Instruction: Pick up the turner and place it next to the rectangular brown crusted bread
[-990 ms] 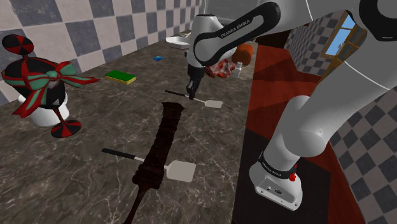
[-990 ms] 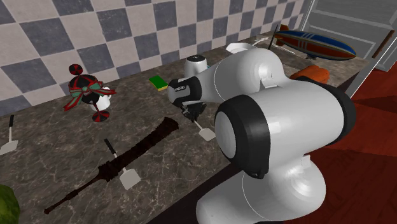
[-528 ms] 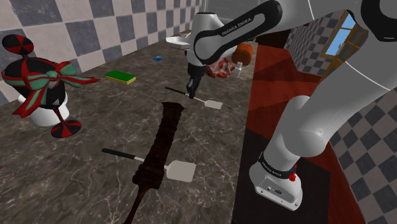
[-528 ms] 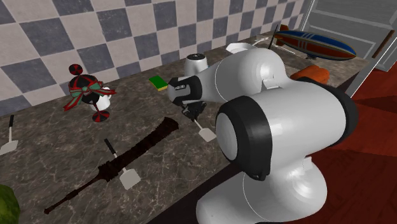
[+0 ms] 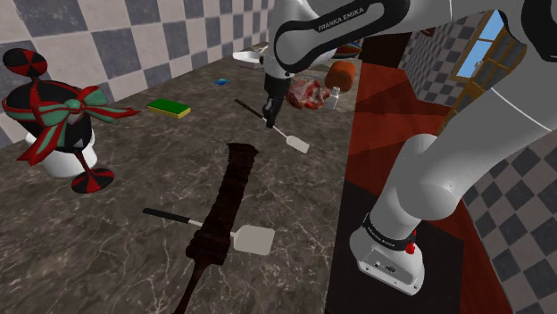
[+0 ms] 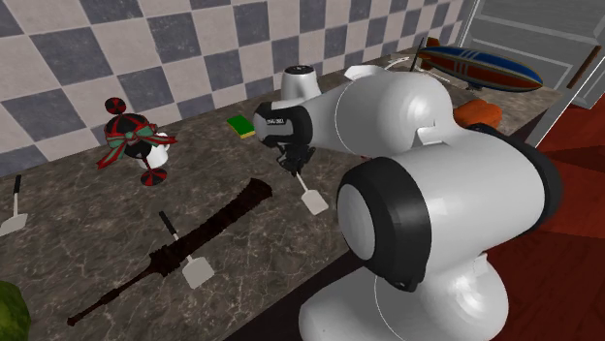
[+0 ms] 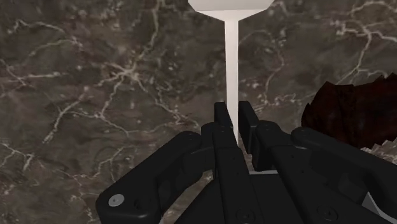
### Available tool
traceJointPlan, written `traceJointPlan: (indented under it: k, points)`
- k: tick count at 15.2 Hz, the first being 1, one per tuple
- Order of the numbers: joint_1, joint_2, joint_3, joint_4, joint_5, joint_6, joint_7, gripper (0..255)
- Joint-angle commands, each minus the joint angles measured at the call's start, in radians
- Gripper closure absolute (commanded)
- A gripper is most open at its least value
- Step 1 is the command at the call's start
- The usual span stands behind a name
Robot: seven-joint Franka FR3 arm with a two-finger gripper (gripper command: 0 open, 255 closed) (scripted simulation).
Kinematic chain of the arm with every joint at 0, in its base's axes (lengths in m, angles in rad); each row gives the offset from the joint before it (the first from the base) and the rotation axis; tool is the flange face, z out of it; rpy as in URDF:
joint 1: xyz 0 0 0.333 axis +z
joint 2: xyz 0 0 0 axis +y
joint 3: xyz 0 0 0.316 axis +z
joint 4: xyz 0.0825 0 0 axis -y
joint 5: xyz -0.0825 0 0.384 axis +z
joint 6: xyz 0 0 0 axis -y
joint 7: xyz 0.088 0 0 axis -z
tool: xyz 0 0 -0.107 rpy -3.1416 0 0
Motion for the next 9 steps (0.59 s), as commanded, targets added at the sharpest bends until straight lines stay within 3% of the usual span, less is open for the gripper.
traceJointPlan:
  k: [1, 9]
  points:
    - [0.001, -0.012, 0.004, 0.021, 0.000, -0.033, 0.005, 255]
    - [0.002, -0.044, 0.011, 0.103, -0.001, -0.147, 0.008, 255]
